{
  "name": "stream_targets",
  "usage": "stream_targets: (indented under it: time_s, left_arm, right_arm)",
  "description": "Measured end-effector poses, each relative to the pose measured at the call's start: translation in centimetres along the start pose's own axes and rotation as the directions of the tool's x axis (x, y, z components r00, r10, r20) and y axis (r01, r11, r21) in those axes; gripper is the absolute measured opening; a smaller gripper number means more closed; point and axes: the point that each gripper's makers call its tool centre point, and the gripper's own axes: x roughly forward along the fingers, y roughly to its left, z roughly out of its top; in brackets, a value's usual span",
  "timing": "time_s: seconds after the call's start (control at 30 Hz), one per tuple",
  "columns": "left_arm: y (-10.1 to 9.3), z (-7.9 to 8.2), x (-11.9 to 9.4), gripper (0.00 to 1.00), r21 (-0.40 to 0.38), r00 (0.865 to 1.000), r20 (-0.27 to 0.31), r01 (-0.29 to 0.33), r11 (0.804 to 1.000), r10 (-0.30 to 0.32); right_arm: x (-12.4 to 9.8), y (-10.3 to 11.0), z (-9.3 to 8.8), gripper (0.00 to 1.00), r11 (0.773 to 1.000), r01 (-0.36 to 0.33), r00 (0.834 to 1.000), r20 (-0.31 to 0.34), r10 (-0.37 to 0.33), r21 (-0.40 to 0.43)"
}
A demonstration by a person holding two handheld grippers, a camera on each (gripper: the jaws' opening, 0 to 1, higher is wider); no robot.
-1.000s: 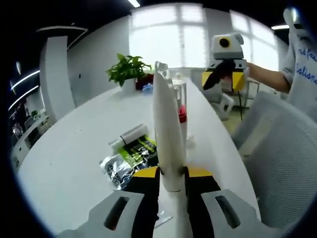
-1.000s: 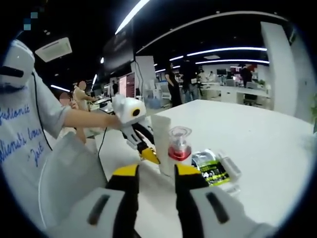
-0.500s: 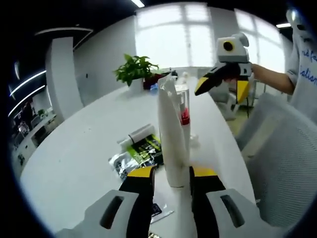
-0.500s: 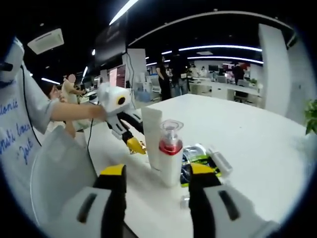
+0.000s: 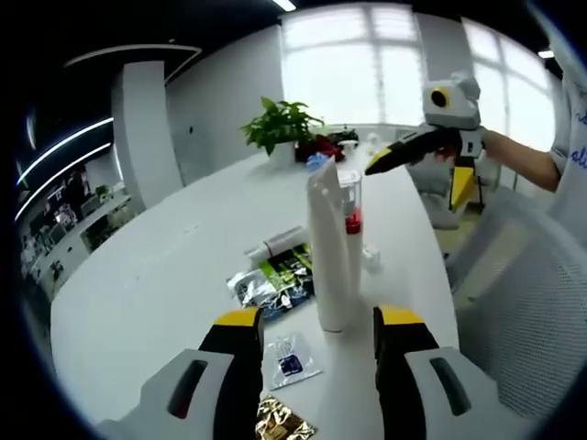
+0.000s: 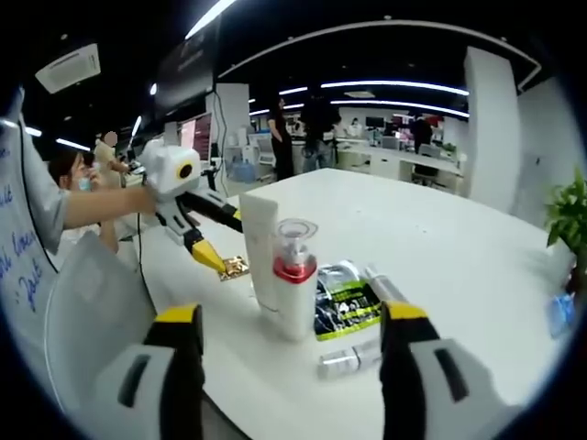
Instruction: Arrange the skincare products in the storage area until every visible bottle or jar stands upright without overlapping.
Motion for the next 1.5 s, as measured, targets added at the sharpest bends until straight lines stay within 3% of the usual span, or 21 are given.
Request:
stream_targets:
  time_s: [0.77, 1.0, 1.5]
  left_arm:
    - [-0.4, 0.0, -4.9, 0.81, -0.087, 0.990, -0.027, -0.137, 0.987, 0.135]
    - [-0.1, 0.2, -6.1, 0.86, -0.101, 0.984, -0.029, -0.178, 0.979, 0.176]
    - [0.4, -1.1, -8.6, 0.97, -0.129, 0.968, -0.071, -0.248, 0.960, 0.241]
  right_arm:
    - [0.0, 0.0, -0.3, 0.97, 0.998, 0.048, 0.997, -0.065, -0.050, -0.032]
    - [-0.1, 0.1, 0.1, 0.99, 0.998, 0.053, 0.996, -0.069, -0.056, -0.043]
    - [-0.4, 0.6, 0.2, 1.00, 0.998, 0.044, 0.996, -0.078, -0.048, -0.051]
